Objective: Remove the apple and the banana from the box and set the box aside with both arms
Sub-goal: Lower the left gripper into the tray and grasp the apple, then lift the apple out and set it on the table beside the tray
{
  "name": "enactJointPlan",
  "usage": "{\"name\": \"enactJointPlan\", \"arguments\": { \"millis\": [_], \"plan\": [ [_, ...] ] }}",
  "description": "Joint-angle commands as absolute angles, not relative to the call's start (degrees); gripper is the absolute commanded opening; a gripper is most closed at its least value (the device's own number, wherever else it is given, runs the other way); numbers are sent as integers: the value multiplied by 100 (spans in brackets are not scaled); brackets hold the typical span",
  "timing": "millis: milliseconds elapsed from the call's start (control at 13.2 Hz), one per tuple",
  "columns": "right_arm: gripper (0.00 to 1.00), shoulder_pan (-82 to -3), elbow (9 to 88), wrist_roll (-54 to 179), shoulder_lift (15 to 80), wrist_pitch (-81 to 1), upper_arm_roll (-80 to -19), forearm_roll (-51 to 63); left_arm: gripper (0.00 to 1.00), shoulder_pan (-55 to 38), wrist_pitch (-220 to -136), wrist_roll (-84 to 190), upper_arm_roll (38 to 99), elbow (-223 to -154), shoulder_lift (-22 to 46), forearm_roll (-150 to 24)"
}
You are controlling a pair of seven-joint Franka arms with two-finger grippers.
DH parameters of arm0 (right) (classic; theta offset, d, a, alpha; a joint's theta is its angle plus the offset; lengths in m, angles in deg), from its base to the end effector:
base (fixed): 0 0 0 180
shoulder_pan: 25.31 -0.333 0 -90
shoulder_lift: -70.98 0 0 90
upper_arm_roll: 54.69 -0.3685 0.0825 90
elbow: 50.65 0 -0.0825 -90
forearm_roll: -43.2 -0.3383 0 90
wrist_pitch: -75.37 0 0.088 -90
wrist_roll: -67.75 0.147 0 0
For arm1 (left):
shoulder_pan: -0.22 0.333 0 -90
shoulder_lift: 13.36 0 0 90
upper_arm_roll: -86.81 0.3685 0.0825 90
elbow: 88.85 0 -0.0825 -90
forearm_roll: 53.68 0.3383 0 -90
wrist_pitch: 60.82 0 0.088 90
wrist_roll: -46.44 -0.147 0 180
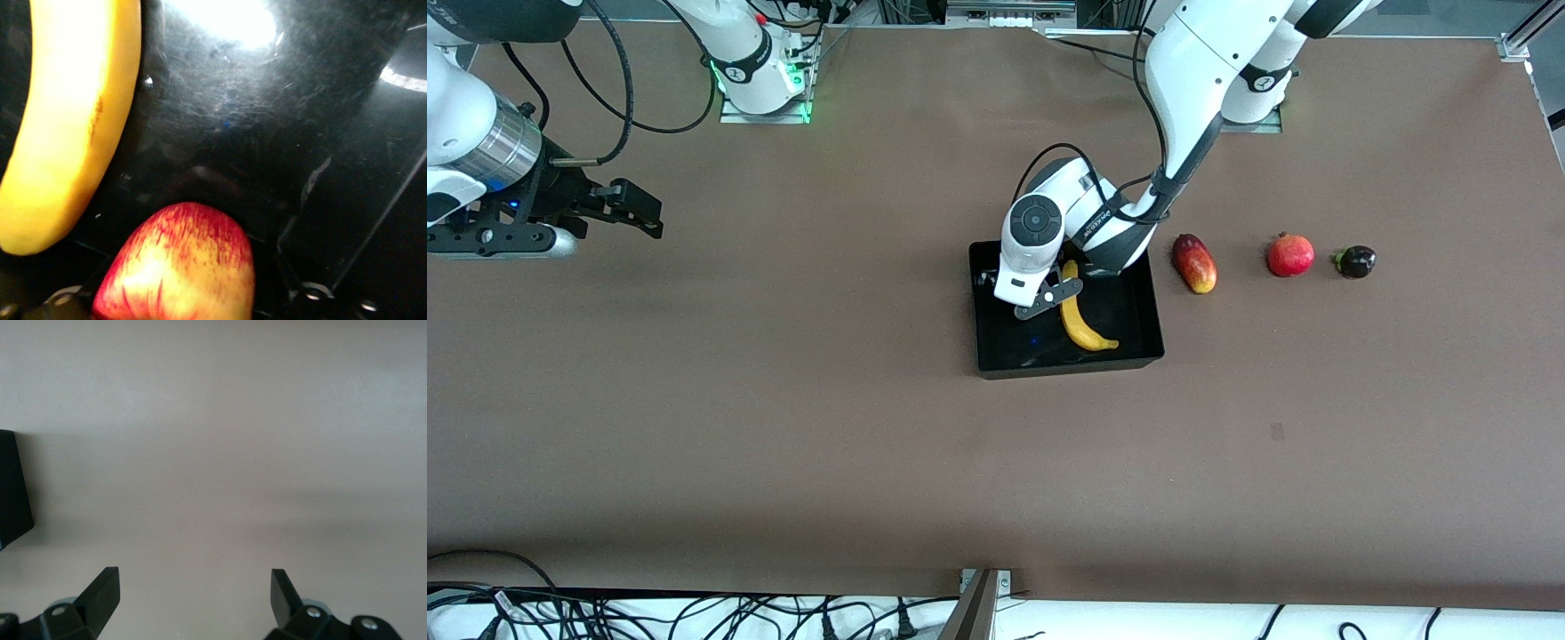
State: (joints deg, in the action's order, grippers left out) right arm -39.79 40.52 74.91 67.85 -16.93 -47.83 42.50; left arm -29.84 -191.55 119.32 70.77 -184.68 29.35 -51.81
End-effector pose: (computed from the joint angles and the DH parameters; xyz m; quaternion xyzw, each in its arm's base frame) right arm 0.5236 0.0737 0.6036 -0.9998 -0.0037 0.0175 0.0006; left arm 0.4803 -0.4624 0.2064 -0.9634 -0.2488 0.1000 0.0037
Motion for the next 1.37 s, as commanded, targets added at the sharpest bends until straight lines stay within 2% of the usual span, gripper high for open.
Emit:
{"name": "enactJointPlan", "arguments": {
  "millis": [0,76,152,531,759,1062,1214,1290],
  "plan": [
    [100,-3929,3987,7443,6782,-1674,-4793,4153,31,-2975,-19265,11895,7028,-18571,2935,-5051],
    [100,-3929,3987,7443,6782,-1682,-4793,4153,2,-2966,-19265,11878,7028,-18562,2926,-5051],
    [100,-3929,3987,7443,6782,-1682,-4793,4153,0,-2966,-19265,11860,7028,-18562,2926,-5051],
    [100,-3929,3987,7443,6782,-1674,-4793,4153,0,-2914,-19055,11773,7020,-18527,2717,-5043],
    [100,-3929,3987,7443,6782,-1674,-4784,4153,0,-2546,-18187,11405,6976,-18439,2173,-5121],
    [100,-3937,3987,7460,6782,-1674,-4784,4153,0,-1168,-16852,10055,6432,-18334,1530,-5174],
    [100,-3937,3987,7460,6782,-1674,-4793,4153,0,-447,-16131,8747,6431,-18149,1537,-5175],
    [100,-3937,3987,7460,6782,-1674,-4793,4153,0,-174,-16119,8148,6509,-18175,1581,-5096]
  ]
}}
